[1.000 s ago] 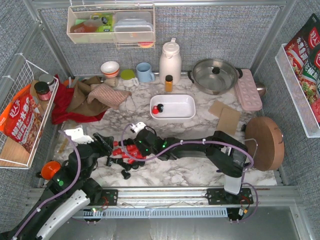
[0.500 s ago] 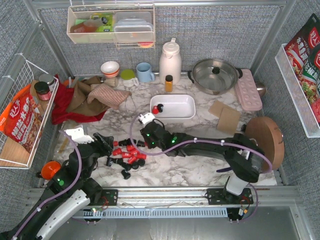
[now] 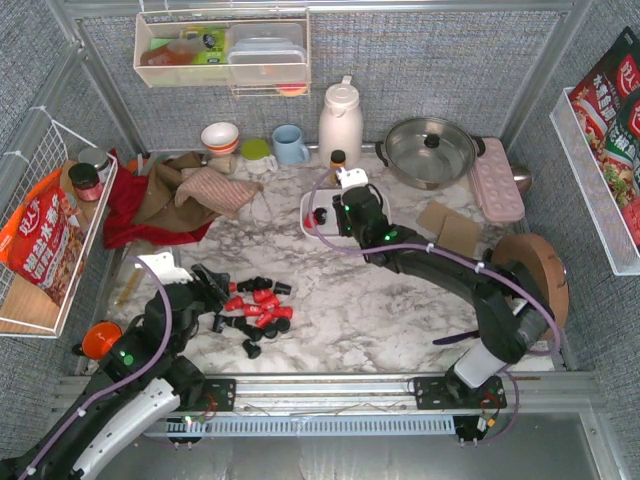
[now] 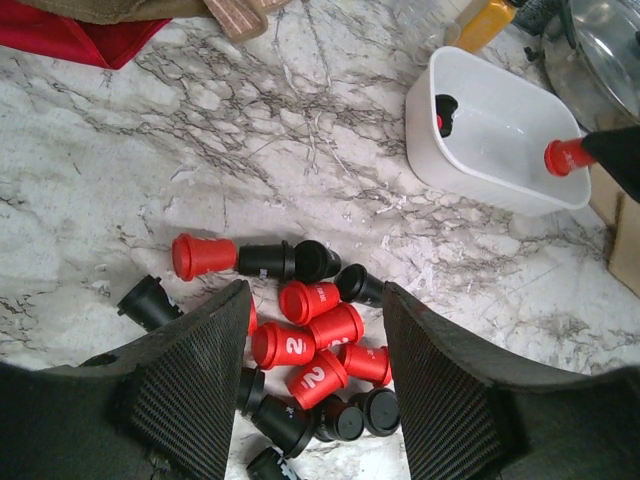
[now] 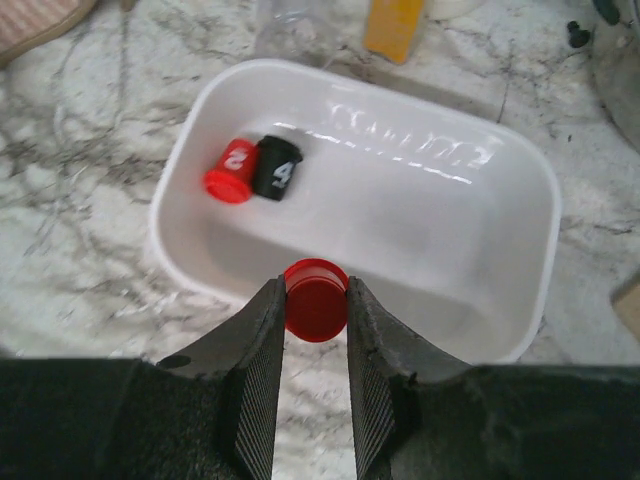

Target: Mix the coffee capsules in the storage basket

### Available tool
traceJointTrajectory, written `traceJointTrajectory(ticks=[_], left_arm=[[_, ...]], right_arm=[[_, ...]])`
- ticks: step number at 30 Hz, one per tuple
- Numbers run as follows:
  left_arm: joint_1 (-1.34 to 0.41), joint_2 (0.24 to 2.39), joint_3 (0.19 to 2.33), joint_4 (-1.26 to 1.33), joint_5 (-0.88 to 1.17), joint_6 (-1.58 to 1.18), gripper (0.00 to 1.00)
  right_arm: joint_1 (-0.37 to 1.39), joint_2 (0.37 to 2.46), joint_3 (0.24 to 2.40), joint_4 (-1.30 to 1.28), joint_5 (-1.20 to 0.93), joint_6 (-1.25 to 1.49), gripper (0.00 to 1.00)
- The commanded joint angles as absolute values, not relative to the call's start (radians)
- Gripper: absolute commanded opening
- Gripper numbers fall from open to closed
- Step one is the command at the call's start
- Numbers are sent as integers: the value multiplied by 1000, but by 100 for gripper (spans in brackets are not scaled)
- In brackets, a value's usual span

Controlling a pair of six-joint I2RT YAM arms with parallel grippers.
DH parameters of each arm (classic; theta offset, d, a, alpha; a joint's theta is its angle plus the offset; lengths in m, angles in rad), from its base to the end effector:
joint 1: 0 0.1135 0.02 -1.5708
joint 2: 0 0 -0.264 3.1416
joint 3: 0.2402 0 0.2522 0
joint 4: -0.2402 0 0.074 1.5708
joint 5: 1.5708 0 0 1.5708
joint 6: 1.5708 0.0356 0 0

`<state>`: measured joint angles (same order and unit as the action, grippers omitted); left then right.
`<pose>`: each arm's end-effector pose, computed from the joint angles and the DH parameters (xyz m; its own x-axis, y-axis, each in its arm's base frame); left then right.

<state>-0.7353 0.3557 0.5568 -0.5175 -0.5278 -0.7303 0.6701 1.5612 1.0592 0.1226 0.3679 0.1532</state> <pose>0.0863 -0.0539 0.2806 -0.3217 -0.4861 -0.8125 0.0134 0.8557 -0.5172 0.2906 0.2140 0.2725 -0.3354 -0.0841 -0.9383 -0.2696 0.9629 0.0101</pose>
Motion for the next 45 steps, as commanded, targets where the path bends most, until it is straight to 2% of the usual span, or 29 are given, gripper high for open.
traceJointTrajectory(ticks=[1, 4, 8, 11, 17, 20, 30, 35, 45], left_arm=[[-735, 371, 557, -494, -531, -718, 65], [-735, 378, 558, -494, -530, -715, 65], [-735, 389, 558, -492, -531, -714, 65], [-736, 397, 557, -491, -529, -711, 65], [-736, 418, 544, -467, -528, -700, 65], [-735, 438, 532, -447, -517, -703, 65], [-736, 552, 465, -385, -401, -782, 64], [-735, 547, 431, -401, -370, -856, 63], [-735, 452, 361, -419, -351, -959, 62]], right_arm=[[614, 1637, 1115, 194, 362, 110, 32], [585, 1692, 1156, 185, 347, 111, 42], [574, 1727, 1182, 168, 345, 95, 64], [574, 1714, 1179, 143, 328, 82, 73], [607, 1577, 1113, 46, 69, 85, 73], [688, 1501, 1038, 34, 40, 46, 73], [958, 1332, 720, 255, -156, 24, 73], [1044, 1371, 663, 404, -138, 77, 72], [1120, 1589, 751, 472, -89, 82, 68]])
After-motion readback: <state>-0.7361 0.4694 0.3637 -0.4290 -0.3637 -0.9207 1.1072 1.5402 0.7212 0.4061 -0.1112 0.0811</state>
